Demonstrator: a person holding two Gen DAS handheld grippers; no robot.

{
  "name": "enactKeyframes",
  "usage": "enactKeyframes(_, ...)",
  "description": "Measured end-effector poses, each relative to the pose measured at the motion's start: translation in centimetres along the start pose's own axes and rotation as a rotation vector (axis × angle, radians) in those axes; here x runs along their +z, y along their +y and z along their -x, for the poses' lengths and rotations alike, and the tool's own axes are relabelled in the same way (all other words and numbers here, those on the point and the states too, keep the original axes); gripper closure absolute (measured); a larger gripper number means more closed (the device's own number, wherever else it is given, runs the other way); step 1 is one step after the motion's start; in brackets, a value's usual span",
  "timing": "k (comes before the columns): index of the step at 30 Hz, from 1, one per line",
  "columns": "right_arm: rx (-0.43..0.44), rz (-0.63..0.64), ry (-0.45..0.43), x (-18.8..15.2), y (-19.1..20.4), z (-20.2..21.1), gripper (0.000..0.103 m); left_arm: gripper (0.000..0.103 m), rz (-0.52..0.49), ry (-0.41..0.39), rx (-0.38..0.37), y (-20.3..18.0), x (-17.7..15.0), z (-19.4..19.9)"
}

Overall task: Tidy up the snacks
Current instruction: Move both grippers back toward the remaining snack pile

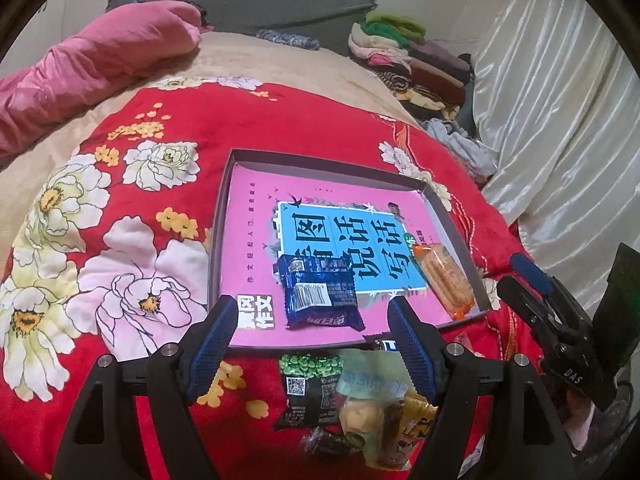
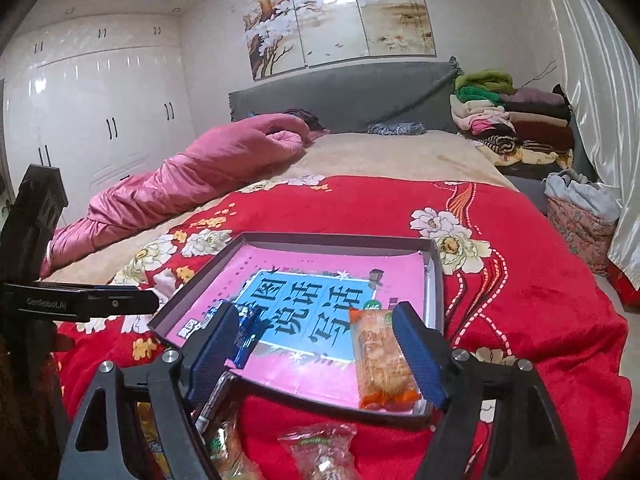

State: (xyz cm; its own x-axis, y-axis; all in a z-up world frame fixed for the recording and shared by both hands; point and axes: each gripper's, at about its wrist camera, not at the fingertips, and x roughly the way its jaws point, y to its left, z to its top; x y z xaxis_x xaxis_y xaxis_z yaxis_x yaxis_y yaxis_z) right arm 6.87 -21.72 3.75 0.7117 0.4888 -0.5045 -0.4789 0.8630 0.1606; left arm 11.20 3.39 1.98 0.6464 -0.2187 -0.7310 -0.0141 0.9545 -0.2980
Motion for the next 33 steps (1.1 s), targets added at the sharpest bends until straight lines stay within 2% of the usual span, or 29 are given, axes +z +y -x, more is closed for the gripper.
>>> enactKeyframes(15, -0.015, -0.002, 0.052, -2.0, 1.0, 2.1, 0.024, 0.025, -0.009, 0.014, 0.008, 0.3, -1.0, 0.9)
enactKeyframes(33, -0.028, 0.081, 0.121, -3.9, 3.2, 4.0, 0.023, 0.025, -0.021, 0.057, 0.025, 1.2, -2.7, 1.7)
